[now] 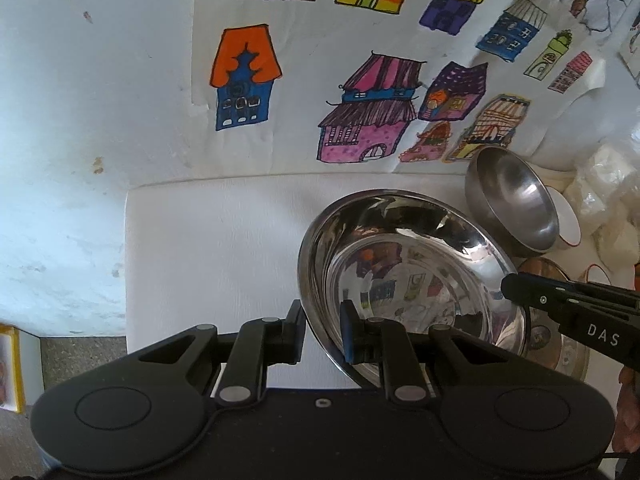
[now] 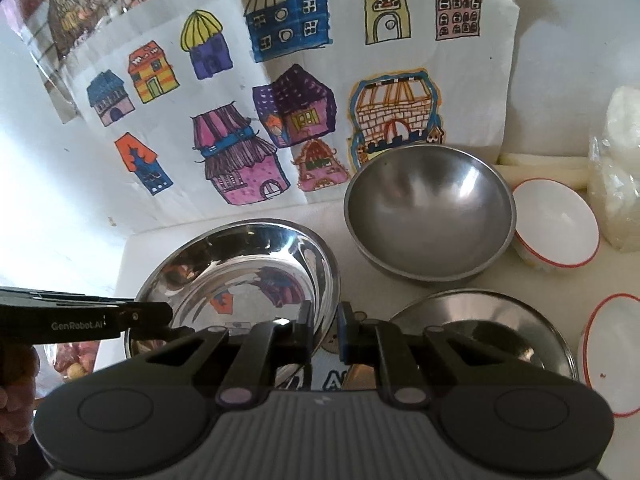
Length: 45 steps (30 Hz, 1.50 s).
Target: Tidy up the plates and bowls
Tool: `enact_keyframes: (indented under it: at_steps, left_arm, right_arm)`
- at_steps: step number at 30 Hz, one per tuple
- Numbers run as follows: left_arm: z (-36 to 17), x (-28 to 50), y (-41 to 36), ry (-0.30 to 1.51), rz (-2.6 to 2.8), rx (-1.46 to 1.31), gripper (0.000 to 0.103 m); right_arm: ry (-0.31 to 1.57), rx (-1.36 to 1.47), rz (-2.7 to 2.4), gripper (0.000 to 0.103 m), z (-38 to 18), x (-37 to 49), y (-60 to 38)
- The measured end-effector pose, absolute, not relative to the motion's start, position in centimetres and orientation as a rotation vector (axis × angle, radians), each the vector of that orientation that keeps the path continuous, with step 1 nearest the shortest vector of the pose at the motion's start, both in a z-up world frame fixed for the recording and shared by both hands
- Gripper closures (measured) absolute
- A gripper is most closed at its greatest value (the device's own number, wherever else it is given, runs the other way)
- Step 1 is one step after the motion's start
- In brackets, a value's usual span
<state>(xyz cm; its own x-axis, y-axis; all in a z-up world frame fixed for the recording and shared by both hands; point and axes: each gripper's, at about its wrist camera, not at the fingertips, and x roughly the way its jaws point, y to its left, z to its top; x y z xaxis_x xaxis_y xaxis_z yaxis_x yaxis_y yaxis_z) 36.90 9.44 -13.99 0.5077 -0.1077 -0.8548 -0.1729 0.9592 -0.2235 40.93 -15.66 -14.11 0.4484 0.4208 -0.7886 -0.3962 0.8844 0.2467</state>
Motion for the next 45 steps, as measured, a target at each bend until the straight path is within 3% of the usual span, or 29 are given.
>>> enact_keyframes:
  at_steps: [15,29,45]
  left_arm:
    - [-10.2,30.8,6.8,1.002,-0.019,-0.230,0.083]
    - [-11.3,25.6,3.6,1.066,-0.083,-0.056,0.083]
    - [-12.9,24.6,1.5,1.112,-0.113,0.083,0.077]
  right_arm:
    - [0.957,0.089,0.521,0.089,-11.3,34.2,-19.6]
    - [1.032,0.084,0.510,0.087,-12.0,28.3,-22.4]
    - [1.096,0.021,0.488,0.087,-12.9,27.3,-22.3]
